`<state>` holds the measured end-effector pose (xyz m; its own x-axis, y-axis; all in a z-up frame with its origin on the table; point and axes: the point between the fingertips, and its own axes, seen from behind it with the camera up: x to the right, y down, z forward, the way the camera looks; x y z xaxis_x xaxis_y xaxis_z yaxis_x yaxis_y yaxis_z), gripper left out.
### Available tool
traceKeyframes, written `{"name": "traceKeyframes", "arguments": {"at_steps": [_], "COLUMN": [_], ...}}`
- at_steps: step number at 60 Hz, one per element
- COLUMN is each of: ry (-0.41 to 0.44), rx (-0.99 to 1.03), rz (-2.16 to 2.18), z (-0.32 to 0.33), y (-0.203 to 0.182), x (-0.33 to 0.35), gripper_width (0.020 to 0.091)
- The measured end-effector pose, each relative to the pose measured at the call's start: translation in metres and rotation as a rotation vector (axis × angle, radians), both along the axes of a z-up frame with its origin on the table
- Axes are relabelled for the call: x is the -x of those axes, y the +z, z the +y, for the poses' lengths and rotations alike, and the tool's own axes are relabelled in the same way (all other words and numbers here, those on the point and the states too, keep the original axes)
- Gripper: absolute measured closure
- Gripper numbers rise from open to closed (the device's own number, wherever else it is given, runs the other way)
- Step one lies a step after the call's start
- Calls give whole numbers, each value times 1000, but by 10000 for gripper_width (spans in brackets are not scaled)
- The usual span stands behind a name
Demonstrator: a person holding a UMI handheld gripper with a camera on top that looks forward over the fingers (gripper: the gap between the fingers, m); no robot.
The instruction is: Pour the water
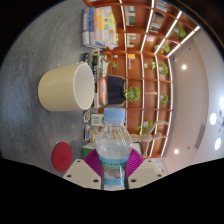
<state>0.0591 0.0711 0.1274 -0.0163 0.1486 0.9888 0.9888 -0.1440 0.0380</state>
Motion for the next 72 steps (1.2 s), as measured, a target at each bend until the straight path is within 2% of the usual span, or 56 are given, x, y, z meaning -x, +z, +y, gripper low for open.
{"name": "traceKeyframes", "arguments": {"at_steps": [6,7,22,35,43,50,55,62,63,68,72], "ry": [41,46,104,104,75,17,16,80,76,85,56], "rx": [-19,-26,-88,-101,-92,-36,-21,-40,-49,-7,28], "rz": [-181,-215,-578,-501,-229,241,638,976,1024,1241,1392], "z": [9,10,13,16,7,-4,-5,-11,-4,-2,2], "y": [11,14,30,26,30,22,18,41,31,30,16], "x": [14,16,36,44,31,13,22,-6,16,-2,-1], "gripper_width": [844,818,819,819,817,819,816,818,818,818,798]}}
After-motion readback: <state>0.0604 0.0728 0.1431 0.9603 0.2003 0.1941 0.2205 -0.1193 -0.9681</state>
